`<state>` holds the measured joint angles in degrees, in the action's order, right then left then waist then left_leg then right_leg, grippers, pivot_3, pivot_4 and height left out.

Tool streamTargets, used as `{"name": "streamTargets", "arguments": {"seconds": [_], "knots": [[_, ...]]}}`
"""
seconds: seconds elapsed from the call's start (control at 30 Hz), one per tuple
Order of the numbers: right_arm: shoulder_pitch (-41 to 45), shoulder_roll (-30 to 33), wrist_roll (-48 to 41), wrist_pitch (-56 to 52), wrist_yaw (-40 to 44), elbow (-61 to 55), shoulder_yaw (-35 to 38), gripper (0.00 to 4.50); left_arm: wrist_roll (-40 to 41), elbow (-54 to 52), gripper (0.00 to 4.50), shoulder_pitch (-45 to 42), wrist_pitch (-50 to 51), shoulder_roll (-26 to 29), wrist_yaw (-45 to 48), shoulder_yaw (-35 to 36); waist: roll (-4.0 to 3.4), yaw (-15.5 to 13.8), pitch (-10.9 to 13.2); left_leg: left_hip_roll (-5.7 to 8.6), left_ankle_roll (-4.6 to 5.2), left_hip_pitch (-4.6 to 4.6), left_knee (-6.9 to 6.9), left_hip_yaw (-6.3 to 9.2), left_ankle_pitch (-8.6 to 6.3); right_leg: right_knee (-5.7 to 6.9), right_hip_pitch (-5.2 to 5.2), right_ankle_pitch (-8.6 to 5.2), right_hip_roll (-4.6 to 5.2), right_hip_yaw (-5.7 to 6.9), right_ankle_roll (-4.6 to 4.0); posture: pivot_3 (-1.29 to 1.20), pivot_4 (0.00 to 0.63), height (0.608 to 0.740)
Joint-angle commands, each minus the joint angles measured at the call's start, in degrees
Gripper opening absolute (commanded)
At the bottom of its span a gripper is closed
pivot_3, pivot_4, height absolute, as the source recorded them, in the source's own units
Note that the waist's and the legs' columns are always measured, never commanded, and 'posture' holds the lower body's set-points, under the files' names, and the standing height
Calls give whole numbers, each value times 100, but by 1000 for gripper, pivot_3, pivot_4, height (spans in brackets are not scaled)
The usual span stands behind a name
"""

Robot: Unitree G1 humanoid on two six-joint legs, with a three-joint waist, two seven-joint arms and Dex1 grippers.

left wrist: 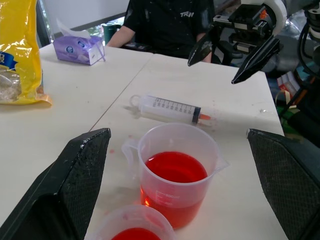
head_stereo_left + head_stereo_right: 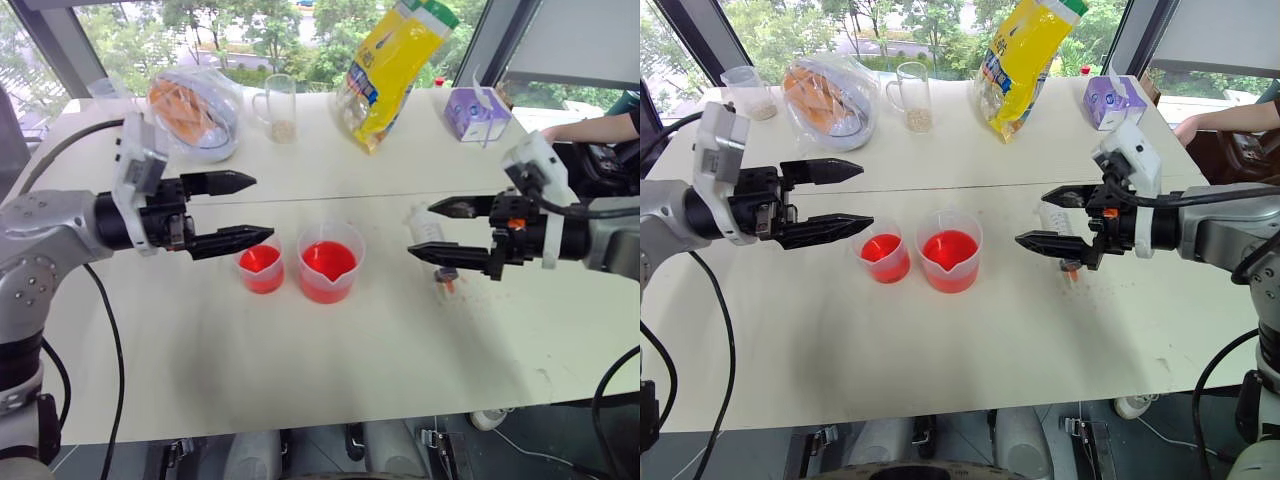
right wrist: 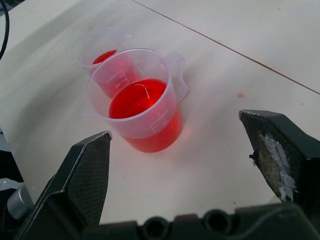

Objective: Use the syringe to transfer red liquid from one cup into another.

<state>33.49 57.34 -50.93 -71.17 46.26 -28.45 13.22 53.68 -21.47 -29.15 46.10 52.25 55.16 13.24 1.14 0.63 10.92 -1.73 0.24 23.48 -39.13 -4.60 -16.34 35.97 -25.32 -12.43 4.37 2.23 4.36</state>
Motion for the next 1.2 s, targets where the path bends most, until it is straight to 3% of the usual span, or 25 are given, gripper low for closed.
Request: {"name": "streamTargets", "arguments": {"seconds": [0.03,0.63,0.9,1.2], "knots": [[49,118,-45,118,15,-34,32,4473,-33,-82,4500,33,-83,109,71,153,0,0,0,0,0,0,0,0,0,0,0,0,0,0,0,0,150,740],[5,200,10,20,-151,15,-19,4473,46,-82,4500,-29,-88,57,13,138,0,0,0,0,0,0,-1,0,0,1,0,1,0,0,2,0,150,740],[245,235,239,-242,-509,313,-370,4473,7,-90,4500,-3,-140,-13,9,75,1,0,-1,0,0,0,-1,0,0,1,0,0,0,0,0,0,150,740],[1340,-198,1542,-710,-1130,2198,-2087,4473,-239,24,4500,-119,-333,-262,122,-223,2,10,-1,2,0,-1,-3,-4,0,5,-2,-1,0,-2,-3,0,150,740]]}}
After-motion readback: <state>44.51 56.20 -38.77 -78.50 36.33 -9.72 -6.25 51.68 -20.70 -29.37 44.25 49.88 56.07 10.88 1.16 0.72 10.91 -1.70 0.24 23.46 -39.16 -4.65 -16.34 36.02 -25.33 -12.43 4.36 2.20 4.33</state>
